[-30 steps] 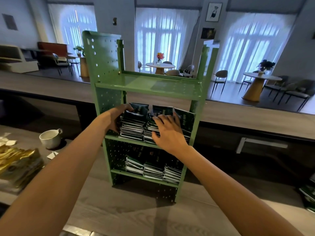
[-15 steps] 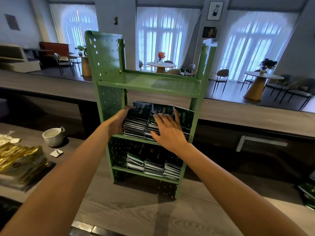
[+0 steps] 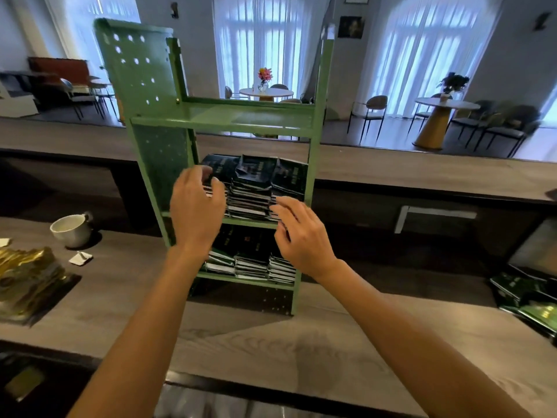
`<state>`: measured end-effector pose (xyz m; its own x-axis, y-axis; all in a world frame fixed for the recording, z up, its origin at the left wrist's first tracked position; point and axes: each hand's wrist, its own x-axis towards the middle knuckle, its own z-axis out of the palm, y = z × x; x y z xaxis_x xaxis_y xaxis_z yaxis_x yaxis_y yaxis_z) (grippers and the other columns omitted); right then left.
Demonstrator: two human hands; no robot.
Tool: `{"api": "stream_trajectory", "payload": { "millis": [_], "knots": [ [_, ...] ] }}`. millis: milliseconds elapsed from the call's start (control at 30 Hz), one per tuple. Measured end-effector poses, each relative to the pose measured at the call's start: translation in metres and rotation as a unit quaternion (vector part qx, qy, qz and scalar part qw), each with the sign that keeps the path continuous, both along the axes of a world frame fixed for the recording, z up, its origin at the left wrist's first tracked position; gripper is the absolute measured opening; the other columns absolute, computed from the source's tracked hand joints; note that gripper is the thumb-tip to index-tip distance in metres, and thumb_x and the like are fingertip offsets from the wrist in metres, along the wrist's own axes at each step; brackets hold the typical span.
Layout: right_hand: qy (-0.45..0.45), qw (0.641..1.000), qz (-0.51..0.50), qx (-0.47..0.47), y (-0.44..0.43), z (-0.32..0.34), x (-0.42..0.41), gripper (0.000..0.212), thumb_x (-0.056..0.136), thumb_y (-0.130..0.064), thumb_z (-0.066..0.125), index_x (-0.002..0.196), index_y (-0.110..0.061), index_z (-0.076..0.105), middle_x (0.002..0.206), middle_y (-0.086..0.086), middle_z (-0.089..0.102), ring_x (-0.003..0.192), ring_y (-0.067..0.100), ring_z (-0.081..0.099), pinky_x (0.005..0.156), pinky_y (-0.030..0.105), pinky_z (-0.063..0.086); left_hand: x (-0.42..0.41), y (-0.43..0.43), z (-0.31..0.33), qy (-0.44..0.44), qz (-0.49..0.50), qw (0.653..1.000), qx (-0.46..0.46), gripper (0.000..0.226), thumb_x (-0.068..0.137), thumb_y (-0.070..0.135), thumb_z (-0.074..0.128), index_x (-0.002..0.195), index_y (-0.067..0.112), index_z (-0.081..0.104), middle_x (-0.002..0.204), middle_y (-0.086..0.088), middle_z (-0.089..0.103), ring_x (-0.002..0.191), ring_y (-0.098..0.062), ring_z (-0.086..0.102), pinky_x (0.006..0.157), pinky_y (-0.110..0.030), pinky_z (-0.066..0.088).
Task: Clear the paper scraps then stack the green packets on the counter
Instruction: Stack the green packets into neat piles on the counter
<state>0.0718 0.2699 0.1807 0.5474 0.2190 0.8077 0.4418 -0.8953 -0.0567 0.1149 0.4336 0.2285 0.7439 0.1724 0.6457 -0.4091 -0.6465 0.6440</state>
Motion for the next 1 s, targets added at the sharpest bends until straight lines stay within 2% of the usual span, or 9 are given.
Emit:
{"api": "stream_trajectory", "payload": {
  "millis": [133, 233, 367, 400, 467, 567, 733, 867, 1000],
  "knots": [
    [0.020, 0.998, -0.046, 0.028, -0.036, -0.031, -0.038, 0.028, 0.080, -0.006, 0.047, 0.096, 0.005, 0.067, 0.097, 0.019, 0.067, 0.080, 0.030, 0.066, 0.071, 0.035, 0.057, -0.045, -0.046, -0.039, -0.029, -0.074, 0.995, 0.058, 0.019, 0.090, 0.012, 0.050, 0.099, 0.001, 0.063, 0.096, -0.013, 0.063, 0.087, -0.025, 0.060, 0.074, -0.025, 0.042],
    [0.105, 0.987, -0.117, 0.031, -0.078, -0.058, -0.065, 0.031, 0.080, -0.012, 0.044, 0.096, 0.000, 0.067, 0.096, 0.015, 0.066, 0.076, 0.026, 0.065, 0.067, 0.033, 0.056, -0.063, -0.092, -0.072, 0.032, -0.125, 0.986, 0.105, 0.021, 0.091, 0.014, 0.049, 0.101, 0.003, 0.063, 0.100, -0.012, 0.062, 0.092, -0.026, 0.059, 0.079, -0.034, 0.048],
    [0.255, 0.941, -0.221, 0.032, -0.151, -0.098, -0.101, 0.030, 0.075, -0.014, 0.044, 0.091, -0.003, 0.067, 0.090, 0.012, 0.064, 0.072, 0.026, 0.064, 0.062, 0.035, 0.054, -0.084, -0.166, -0.102, 0.123, -0.185, 0.959, 0.175, 0.022, 0.091, 0.014, 0.051, 0.108, 0.005, 0.062, 0.107, -0.013, 0.060, 0.100, -0.029, 0.057, 0.081, -0.038, 0.043],
    [0.284, 0.926, -0.246, 0.031, -0.171, -0.106, -0.111, 0.026, 0.075, -0.011, 0.048, 0.091, -0.003, 0.066, 0.090, 0.013, 0.063, 0.073, 0.028, 0.064, 0.064, 0.036, 0.053, -0.089, -0.186, -0.107, 0.140, -0.201, 0.950, 0.192, 0.021, 0.091, 0.015, 0.050, 0.106, 0.005, 0.062, 0.106, -0.013, 0.059, 0.099, -0.030, 0.056, 0.081, -0.038, 0.042],
    [0.331, 0.898, -0.289, 0.026, -0.213, -0.117, -0.132, 0.023, 0.082, -0.009, 0.051, 0.100, -0.002, 0.063, 0.101, 0.015, 0.061, 0.088, 0.031, 0.061, 0.076, 0.039, 0.049, -0.100, -0.228, -0.118, 0.162, -0.227, 0.933, 0.228, 0.021, 0.092, 0.018, 0.048, 0.103, 0.006, 0.061, 0.105, -0.012, 0.057, 0.099, -0.029, 0.055, 0.079, -0.036, 0.041],
    [0.385, 0.864, -0.325, 0.017, -0.280, -0.129, -0.160, 0.031, 0.093, -0.017, 0.043, 0.120, -0.007, 0.054, 0.122, 0.011, 0.051, 0.112, 0.028, 0.050, 0.093, 0.037, 0.039, -0.120, -0.298, -0.132, 0.189, -0.250, 0.908, 0.276, 0.023, 0.095, 0.022, 0.045, 0.106, 0.008, 0.059, 0.109, -0.009, 0.056, 0.100, -0.026, 0.056, 0.078, -0.033, 0.041],
    [0.430, 0.835, -0.344, 0.009, -0.391, -0.144, -0.200, 0.030, 0.091, -0.017, 0.043, 0.117, -0.004, 0.051, 0.121, 0.013, 0.049, 0.114, 0.032, 0.048, 0.091, 0.039, 0.037, -0.153, -0.420, -0.156, 0.239, -0.278, 0.872, 0.323, 0.029, 0.095, 0.024, 0.043, 0.117, 0.009, 0.056, 0.121, -0.011, 0.055, 0.110, -0.029, 0.054, 0.089, -0.035, 0.042],
    [0.461, 0.813, -0.356, 0.007, -0.465, -0.155, -0.223, 0.031, 0.089, -0.015, 0.045, 0.117, -0.002, 0.051, 0.120, 0.015, 0.050, 0.112, 0.036, 0.049, 0.089, 0.040, 0.037, -0.178, -0.497, -0.171, 0.275, -0.293, 0.851, 0.338, 0.031, 0.094, 0.021, 0.043, 0.119, 0.009, 0.057, 0.122, -0.011, 0.055, 0.112, -0.030, 0.053, 0.089, -0.036, 0.042],
    [0.498, 0.778, -0.384, 0.008, -0.523, -0.178, -0.231, 0.046, 0.091, -0.024, 0.047, 0.134, -0.008, 0.041, 0.135, 0.014, 0.044, 0.129, 0.032, 0.037, 0.107, 0.044, 0.027, -0.188, -0.548, -0.187, 0.299, -0.306, 0.834, 0.348, 0.030, 0.093, 0.022, 0.045, 0.116, 0.008, 0.058, 0.120, -0.013, 0.056, 0.110, -0.032, 0.054, 0.088, -0.036, 0.043]
  ]
}}
